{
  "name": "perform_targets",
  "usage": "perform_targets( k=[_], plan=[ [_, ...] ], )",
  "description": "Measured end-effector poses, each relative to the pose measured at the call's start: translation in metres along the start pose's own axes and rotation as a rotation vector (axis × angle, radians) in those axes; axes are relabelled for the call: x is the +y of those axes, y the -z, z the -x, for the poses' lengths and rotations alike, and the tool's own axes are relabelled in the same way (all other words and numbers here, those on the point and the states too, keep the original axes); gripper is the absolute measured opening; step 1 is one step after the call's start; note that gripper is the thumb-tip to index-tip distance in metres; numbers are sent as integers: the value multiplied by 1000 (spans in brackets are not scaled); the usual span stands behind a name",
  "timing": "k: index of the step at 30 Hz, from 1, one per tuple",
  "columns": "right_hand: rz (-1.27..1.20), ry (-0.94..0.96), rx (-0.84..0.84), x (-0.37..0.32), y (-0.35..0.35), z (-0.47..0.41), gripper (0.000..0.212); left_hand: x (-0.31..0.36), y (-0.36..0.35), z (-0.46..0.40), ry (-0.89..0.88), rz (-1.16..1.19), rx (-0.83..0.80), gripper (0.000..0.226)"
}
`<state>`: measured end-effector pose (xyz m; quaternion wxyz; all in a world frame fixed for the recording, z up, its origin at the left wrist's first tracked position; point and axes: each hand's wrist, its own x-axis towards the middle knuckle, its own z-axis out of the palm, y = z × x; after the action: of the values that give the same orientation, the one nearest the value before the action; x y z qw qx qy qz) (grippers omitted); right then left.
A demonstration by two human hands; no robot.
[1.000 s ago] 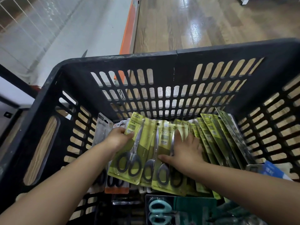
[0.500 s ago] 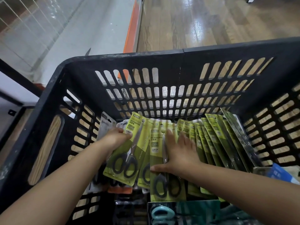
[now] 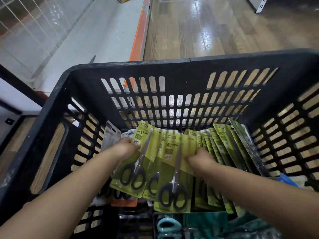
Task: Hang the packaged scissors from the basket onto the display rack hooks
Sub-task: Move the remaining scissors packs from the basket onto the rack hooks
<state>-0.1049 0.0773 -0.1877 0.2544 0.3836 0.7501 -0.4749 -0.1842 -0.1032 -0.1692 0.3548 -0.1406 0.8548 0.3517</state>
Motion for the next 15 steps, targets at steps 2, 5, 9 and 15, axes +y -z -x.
perform_targets(
  k=[2, 5, 9, 15],
  plan=[
    [-83, -13, -62, -1, 3, 4, 26, 8, -1, 7, -44, -81, 18, 28],
    [-153, 58, -104, -9, 12, 11, 26, 21, -2, 19, -131, -158, 71, 30],
    [-191, 126, -71, -25, 38, 18, 29, 26, 9, 38, -197, -121, 75, 27],
    [-373, 120, -82, -36, 63, 20, 24, 21, 15, 41, -83, 316, 56, 27]
  ],
)
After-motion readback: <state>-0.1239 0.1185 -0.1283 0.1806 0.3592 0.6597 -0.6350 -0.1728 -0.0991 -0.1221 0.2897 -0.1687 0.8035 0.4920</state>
